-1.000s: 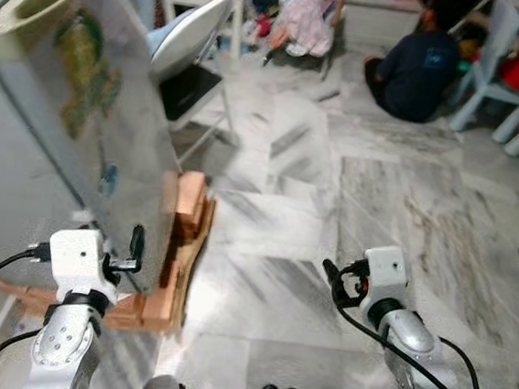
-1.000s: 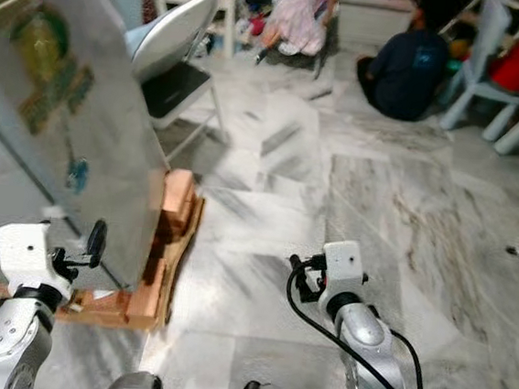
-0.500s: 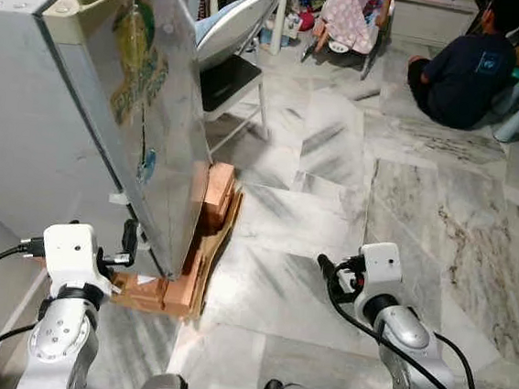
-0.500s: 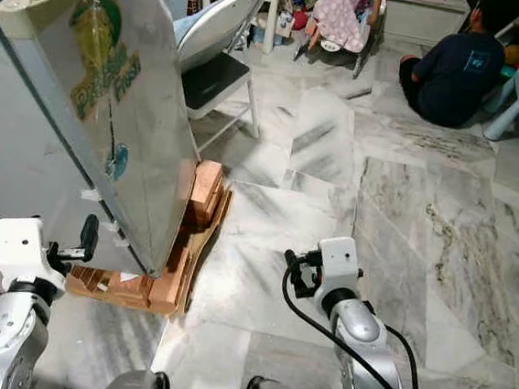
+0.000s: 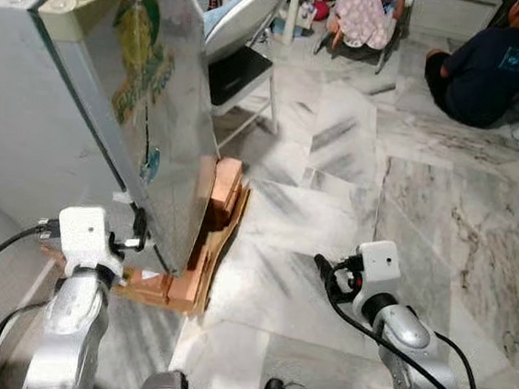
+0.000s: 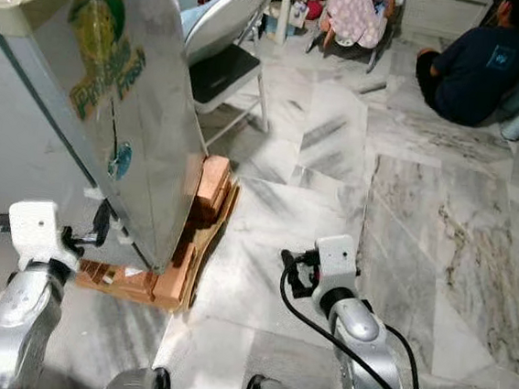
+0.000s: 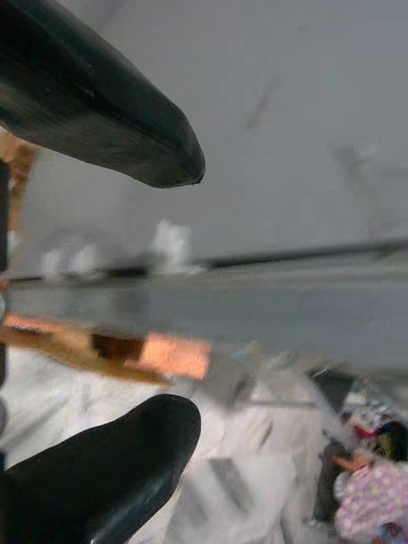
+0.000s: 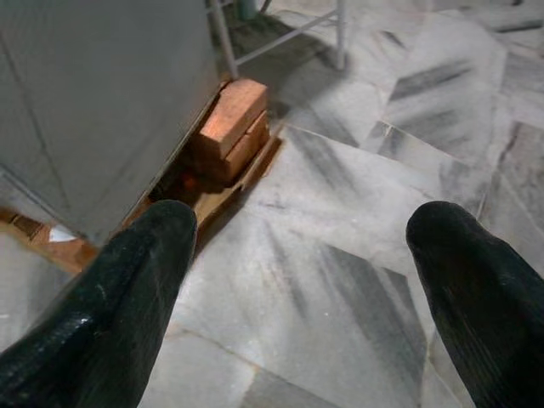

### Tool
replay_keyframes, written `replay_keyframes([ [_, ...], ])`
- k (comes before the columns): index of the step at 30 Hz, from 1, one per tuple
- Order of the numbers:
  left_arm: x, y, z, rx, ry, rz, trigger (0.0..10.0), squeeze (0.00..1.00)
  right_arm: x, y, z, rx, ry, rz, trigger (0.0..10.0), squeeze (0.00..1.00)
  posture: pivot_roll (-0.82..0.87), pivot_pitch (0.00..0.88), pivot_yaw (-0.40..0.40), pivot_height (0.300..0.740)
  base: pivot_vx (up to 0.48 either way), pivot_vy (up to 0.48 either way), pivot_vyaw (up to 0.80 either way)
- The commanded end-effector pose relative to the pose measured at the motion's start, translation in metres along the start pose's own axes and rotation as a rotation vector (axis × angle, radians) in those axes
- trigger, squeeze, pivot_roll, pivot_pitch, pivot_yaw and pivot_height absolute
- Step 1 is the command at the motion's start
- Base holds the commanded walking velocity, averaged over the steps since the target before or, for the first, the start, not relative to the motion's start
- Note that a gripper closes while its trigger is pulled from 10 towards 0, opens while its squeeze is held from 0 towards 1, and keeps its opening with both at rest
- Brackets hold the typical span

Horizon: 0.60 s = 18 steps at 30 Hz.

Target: Restocking fridge

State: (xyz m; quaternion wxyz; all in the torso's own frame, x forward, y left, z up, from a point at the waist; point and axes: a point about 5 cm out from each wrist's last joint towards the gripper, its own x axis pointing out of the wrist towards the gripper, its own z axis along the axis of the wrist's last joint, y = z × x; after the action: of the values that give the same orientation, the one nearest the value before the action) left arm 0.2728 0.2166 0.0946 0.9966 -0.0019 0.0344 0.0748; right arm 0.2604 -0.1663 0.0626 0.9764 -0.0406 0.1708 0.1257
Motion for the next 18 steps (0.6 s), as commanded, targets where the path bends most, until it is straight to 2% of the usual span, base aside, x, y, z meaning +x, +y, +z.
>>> replay_keyframes([
  [1,0.010,0.006,-0.003,-0.011,0.014,0.013,10.0,0.00,-0.005,-0.002,-0.002,0.001,0.015,-0.009,10.0,0.00,-0.06,0.159,-0.016,0.740,0.000,0.000,0.00],
  [2,0.010,0.006,-0.003,-0.011,0.014,0.013,10.0,0.00,-0.005,-0.002,-0.002,0.001,0.015,-0.009,10.0,0.00,-0.06,0.159,-0.016,0.740,0.000,0.000,0.00],
  [4,0.023,0.009,0.003,-0.006,0.002,0.020,10.0,0.00,-0.008,0.000,-0.004,-0.009,0.025,0.000,10.0,0.00,-0.07,0.163,-0.013,0.740,0.000,0.000,0.00],
  [8,0.034,0.018,0.006,-0.012,-0.004,0.015,10.0,0.00,-0.015,0.002,-0.005,-0.035,0.030,0.008,10.0,0.00,-0.10,0.177,-0.006,0.740,0.000,0.000,0.00],
  [14,0.038,0.021,0.010,-0.037,-0.016,-0.019,10.0,0.00,-0.019,-0.004,-0.009,-0.032,0.048,-0.013,10.0,0.00,-0.11,0.181,-0.001,0.740,0.000,0.000,0.00],
  [18,0.041,0.015,0.012,-0.018,-0.019,-0.079,10.0,0.00,-0.018,-0.002,-0.009,-0.031,0.057,-0.002,10.0,0.00,-0.10,0.182,-0.006,0.740,0.000,0.000,0.00],
])
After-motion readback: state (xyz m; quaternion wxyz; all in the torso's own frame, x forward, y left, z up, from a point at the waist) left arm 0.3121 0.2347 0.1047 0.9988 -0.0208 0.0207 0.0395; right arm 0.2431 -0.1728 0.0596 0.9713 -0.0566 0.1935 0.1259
